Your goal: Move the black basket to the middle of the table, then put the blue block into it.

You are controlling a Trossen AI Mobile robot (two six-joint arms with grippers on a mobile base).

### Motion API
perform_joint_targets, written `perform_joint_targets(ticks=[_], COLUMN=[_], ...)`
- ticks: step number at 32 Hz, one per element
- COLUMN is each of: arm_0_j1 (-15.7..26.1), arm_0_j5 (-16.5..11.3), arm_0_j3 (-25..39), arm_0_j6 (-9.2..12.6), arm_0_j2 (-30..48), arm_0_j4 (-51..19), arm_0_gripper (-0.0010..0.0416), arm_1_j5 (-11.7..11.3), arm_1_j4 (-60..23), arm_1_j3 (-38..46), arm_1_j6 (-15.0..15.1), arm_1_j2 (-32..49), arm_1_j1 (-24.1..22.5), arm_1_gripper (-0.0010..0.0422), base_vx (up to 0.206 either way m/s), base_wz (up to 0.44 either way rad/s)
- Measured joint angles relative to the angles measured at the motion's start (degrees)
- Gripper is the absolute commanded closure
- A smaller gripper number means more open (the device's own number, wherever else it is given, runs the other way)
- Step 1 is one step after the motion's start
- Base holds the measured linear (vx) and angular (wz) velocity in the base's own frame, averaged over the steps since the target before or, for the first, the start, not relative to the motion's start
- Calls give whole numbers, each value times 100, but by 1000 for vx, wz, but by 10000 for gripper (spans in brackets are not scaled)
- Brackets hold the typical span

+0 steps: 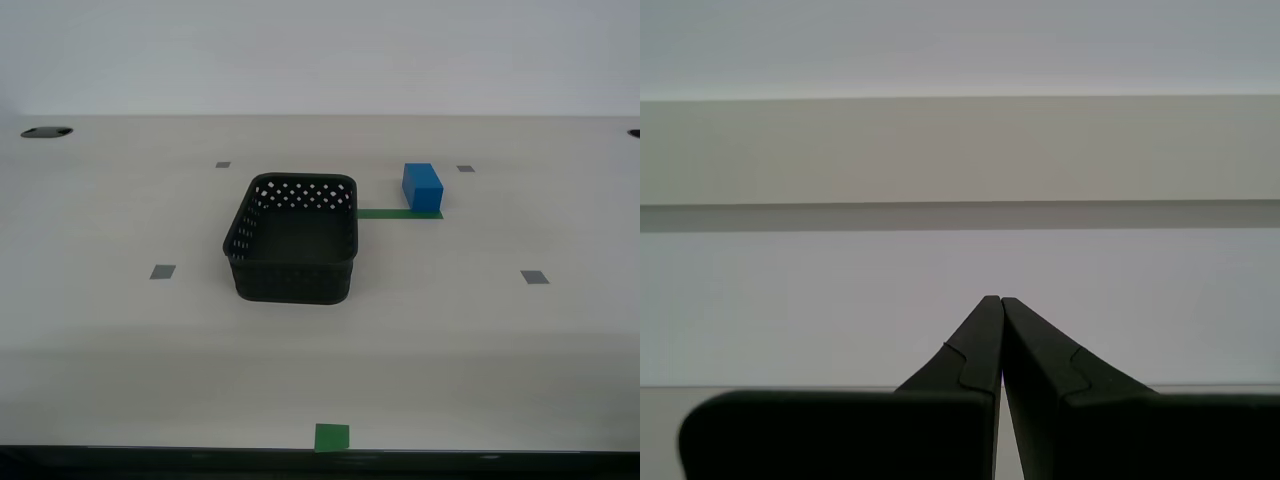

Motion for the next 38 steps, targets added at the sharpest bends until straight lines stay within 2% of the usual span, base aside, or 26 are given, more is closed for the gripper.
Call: perform_joint_targets(ticks=[38], arm_0_j1=[-2], arm_0_j5=[2], arm_0_j3=[0], arm_0_j6=[0], arm_0_j2=[0], arm_0_j4=[0], arm_0_gripper=[405], arm_1_j5=[0], arm_1_j4=[0], arm_1_j3=[0], arm_1_j6=[0], arm_1_j2=[0], arm_1_j1=[0], arm_1_gripper=[412], base_vx=[0], base_wz=[0])
